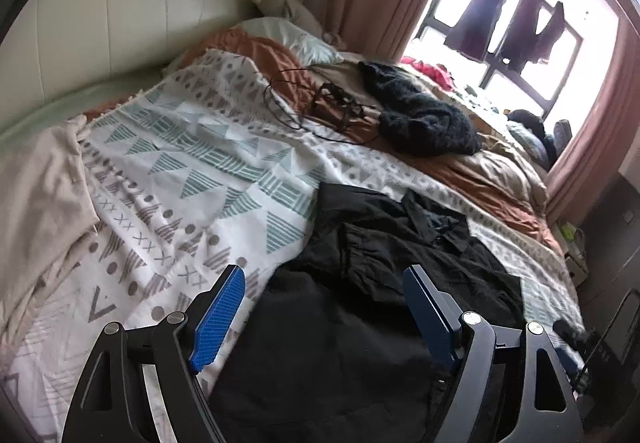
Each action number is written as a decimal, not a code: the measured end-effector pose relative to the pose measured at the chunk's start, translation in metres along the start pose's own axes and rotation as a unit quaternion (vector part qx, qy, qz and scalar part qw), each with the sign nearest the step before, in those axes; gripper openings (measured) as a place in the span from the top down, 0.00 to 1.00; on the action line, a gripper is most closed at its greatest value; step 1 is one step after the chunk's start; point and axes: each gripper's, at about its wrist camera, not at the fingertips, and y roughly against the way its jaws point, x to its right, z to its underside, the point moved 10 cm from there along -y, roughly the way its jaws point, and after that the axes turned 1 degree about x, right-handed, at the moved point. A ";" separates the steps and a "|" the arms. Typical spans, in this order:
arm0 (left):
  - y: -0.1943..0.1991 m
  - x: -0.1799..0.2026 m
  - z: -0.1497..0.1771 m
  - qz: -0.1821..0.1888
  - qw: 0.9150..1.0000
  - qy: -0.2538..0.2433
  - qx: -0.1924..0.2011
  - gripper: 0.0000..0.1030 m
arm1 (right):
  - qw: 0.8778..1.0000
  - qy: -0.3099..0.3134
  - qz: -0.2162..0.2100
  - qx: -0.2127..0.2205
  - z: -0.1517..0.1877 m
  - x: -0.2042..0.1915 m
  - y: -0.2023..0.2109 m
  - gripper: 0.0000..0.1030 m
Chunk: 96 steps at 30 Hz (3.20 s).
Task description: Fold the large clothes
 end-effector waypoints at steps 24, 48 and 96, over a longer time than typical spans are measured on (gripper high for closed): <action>0.063 -0.037 0.109 -0.007 0.997 -0.047 -0.059 0.01 | 0.995 -0.085 0.060 0.005 0.087 0.163 0.132 0.06; 0.082 -0.127 0.208 0.051 0.979 0.036 -0.196 0.47 | 0.980 -0.177 -0.063 -0.060 0.216 0.218 0.165 0.38; 0.211 -0.126 0.208 0.138 0.967 0.134 -0.166 0.90 | 0.972 -0.182 -0.125 -0.078 0.226 0.170 0.259 0.88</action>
